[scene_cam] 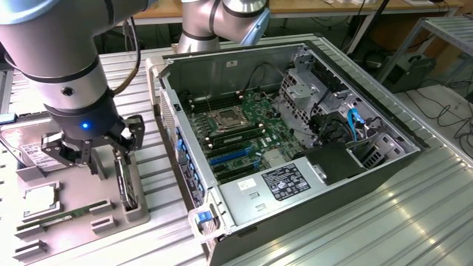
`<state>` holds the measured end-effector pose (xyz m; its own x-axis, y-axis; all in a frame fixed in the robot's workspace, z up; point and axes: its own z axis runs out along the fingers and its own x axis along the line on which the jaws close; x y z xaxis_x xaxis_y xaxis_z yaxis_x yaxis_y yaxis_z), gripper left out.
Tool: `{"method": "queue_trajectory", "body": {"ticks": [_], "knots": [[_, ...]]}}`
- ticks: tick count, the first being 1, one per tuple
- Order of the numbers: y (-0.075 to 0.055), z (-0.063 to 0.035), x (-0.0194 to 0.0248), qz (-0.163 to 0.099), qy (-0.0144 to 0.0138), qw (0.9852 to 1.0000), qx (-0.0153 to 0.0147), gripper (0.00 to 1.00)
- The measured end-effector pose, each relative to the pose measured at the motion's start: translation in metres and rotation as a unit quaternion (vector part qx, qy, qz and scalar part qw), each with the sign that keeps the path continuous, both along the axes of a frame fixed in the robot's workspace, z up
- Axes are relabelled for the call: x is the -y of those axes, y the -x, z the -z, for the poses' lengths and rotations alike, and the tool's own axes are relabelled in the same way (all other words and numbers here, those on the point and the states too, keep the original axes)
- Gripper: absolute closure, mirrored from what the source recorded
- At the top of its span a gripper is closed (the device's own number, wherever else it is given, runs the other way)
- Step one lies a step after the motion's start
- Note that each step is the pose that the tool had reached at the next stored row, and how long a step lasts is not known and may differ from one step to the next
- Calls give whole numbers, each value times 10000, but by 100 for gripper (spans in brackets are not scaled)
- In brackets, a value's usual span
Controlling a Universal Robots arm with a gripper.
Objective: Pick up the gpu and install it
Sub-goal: 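Pick up the gpu and move the gpu toward the slot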
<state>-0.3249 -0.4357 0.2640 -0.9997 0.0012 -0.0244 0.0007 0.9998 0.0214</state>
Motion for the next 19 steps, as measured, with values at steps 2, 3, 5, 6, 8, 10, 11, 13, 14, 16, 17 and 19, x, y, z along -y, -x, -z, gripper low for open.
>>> {"method": "queue_trajectory", "body": {"ticks": [2, 3, 5, 6, 8, 10, 11, 13, 14, 16, 17, 19], "knots": [[-13, 63, 3, 0, 5, 10000, 0, 40], [-17, 87, 20, 0, 12, 10000, 0, 40], [-28, 137, 41, 0, 28, 10000, 0, 40], [-35, 162, 43, 0, 30, 10000, 1, 40], [-55, 215, 44, 0, 34, 10000, 0, 40], [-74, 267, 43, 0, 36, 10000, 1, 40], [-76, 287, 43, 1, 36, 10000, 0, 40], [-81, 327, 44, 1, 38, 10000, 0, 40], [-86, 363, 44, 1, 39, 10000, 0, 40], [-102, 391, 44, 1, 40, 10000, 0, 48], [-102, 391, 44, 1, 40, 10000, 0, 54], [-105, 394, 44, 1, 43, 10000, 0, 61]]}}
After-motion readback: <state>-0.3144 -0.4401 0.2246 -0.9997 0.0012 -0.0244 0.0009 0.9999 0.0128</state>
